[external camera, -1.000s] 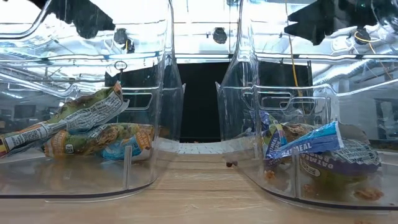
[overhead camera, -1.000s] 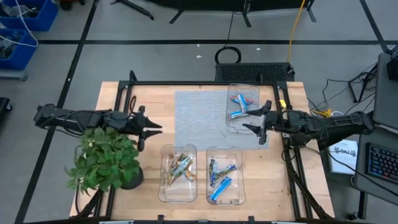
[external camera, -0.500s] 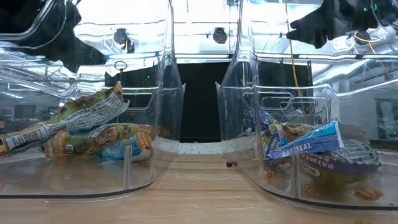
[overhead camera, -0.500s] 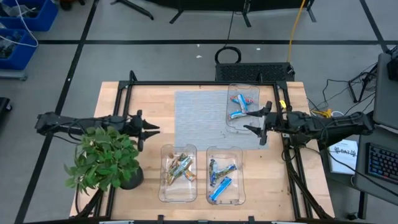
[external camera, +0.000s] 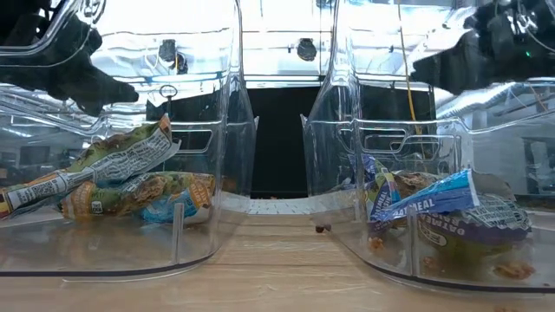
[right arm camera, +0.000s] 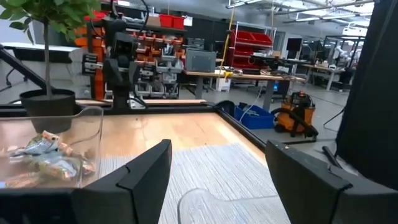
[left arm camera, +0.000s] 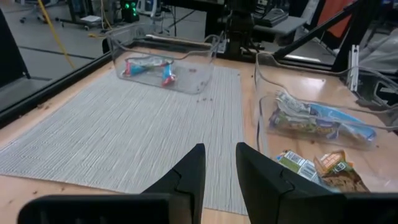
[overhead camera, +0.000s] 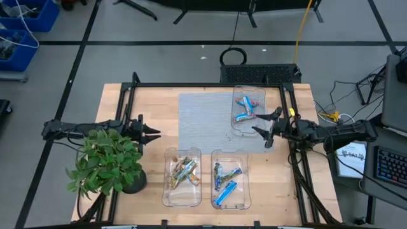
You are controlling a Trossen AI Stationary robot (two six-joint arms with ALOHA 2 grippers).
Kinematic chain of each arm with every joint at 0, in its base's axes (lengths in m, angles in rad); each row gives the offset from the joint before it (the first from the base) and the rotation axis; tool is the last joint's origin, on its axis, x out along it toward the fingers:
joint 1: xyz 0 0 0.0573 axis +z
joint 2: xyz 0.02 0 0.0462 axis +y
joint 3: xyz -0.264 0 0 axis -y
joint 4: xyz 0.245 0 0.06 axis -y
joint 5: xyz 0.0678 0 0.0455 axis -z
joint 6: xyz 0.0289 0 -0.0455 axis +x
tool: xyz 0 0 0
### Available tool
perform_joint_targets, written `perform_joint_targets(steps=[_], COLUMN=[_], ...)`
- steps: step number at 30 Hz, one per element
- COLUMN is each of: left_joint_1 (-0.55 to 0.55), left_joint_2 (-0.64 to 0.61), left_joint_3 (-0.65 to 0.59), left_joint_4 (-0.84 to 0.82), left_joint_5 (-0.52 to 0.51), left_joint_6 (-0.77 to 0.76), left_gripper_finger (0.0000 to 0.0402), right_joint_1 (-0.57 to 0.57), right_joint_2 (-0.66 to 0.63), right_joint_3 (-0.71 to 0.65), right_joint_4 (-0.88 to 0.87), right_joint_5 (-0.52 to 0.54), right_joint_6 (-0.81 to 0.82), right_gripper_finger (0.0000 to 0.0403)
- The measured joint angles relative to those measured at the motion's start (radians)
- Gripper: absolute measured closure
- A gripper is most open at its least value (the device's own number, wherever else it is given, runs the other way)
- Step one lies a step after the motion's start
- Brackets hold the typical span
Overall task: Pick and place Granola Bars by type
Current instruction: Return to Home Position
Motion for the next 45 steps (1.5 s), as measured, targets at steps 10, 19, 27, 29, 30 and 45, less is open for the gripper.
perform_joint_targets(steps=[10,19,27,29,30,45], left_joint_1=[0.000,0.000,0.000,0.000,0.000,0.000], left_joint_2=[-0.077,-0.204,-0.202,-0.202,-0.202,-0.202], left_joint_3=[0.000,0.000,0.003,0.003,0.003,0.002], left_joint_4=[-0.056,-0.180,-0.216,-0.219,-0.223,-0.240], left_joint_5=[-0.001,0.000,0.000,0.000,0.000,0.002], left_joint_6=[0.009,0.000,-0.011,-0.019,-0.027,-0.071], left_gripper_finger=[0.0307,0.0307,0.0307,0.0307,0.0307,0.0307], right_joint_1=[0.000,0.000,0.000,0.000,0.000,0.000], right_joint_2=[-0.115,-0.164,-0.169,-0.169,-0.169,-0.275], right_joint_3=[-0.095,-0.101,-0.103,-0.103,-0.103,-0.088], right_joint_4=[0.019,-0.005,-0.051,-0.050,-0.045,-0.106], right_joint_5=[-0.005,-0.171,-0.269,-0.269,-0.269,-0.194], right_joint_6=[0.007,0.016,0.044,0.044,0.043,0.002], right_gripper_finger=[0.0149,0.0149,0.0149,0.0149,0.0149,0.0149])
